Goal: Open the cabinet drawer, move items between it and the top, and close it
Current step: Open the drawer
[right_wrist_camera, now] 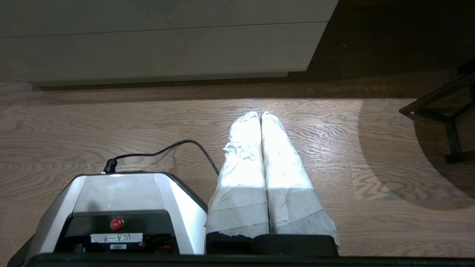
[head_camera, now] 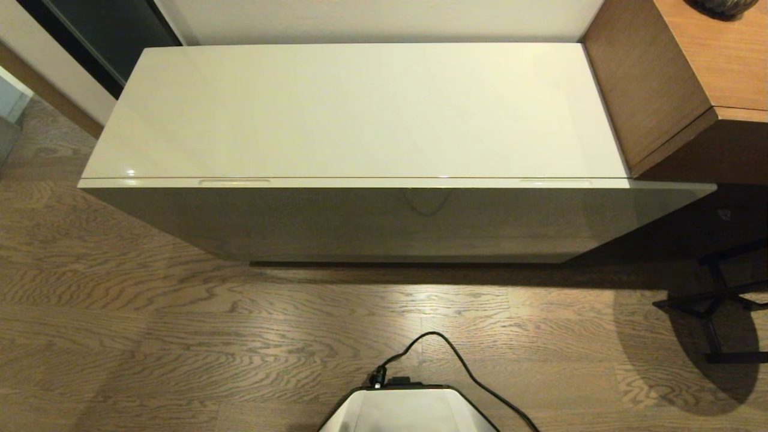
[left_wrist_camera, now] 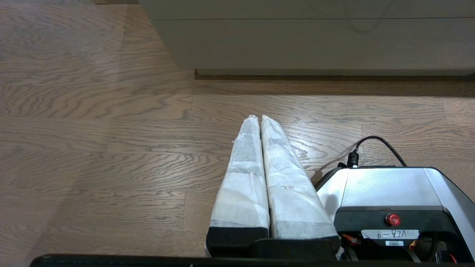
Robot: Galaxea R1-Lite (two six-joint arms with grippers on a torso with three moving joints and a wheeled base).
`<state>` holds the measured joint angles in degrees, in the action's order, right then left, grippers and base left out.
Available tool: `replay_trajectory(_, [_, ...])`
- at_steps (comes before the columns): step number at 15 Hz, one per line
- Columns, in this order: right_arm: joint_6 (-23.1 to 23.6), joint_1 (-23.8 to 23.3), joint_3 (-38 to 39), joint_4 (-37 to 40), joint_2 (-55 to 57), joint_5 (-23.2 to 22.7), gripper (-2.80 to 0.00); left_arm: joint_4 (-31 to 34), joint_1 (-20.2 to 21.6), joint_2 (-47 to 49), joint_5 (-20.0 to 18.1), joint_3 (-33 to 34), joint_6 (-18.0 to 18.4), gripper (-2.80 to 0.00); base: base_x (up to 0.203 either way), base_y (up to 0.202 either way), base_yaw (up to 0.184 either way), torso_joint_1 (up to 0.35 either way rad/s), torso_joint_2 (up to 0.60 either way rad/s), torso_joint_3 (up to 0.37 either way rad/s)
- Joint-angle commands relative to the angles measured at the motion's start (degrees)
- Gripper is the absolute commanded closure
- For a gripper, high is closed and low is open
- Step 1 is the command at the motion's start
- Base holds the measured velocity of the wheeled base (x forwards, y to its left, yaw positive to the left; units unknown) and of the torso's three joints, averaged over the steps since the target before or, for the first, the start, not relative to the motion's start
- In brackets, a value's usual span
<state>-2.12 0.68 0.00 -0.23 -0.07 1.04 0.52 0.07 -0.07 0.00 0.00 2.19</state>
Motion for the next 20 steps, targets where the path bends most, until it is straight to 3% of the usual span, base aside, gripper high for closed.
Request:
replay_trajectory(1, [0.0, 0.0, 0.1, 0.0, -1.0, -0.1, 0.00, 0.0, 0.0, 0.1, 0.0, 0.0, 0.2, 0.00, 0.000, 0.000, 0.000, 0.000, 0.00, 0.000])
replay_trajectory(9, [0.0, 0.0, 0.1, 0.0, -1.0, -0.1, 0.00, 0.2, 0.0, 0.2, -0.6, -0.1, 3.3, 0.00, 0.000, 0.000, 0.000, 0.000, 0.00, 0.000])
replay_trajectory(12, [0.0, 0.0, 0.1, 0.0, -1.0, 0.0, 0.00, 1.6, 0.0, 2.9, -1.3, -7.9, 4.4, 0.00, 0.000, 0.000, 0.000, 0.000, 0.00, 0.000])
replay_trajectory(14, [0.0, 0.0, 0.1, 0.0, -1.0, 0.0, 0.00, 4.0, 0.1, 12.3, -2.0, -16.5, 2.8, 0.00, 0.000, 0.000, 0.000, 0.000, 0.00, 0.000])
replay_trajectory(20, [0.0, 0.0, 0.1, 0.0, -1.0, 0.0, 0.00, 7.7, -0.3, 63.3, -6.8, -43.5, -5.2, 0.00, 0.000, 0.000, 0.000, 0.000, 0.00, 0.000])
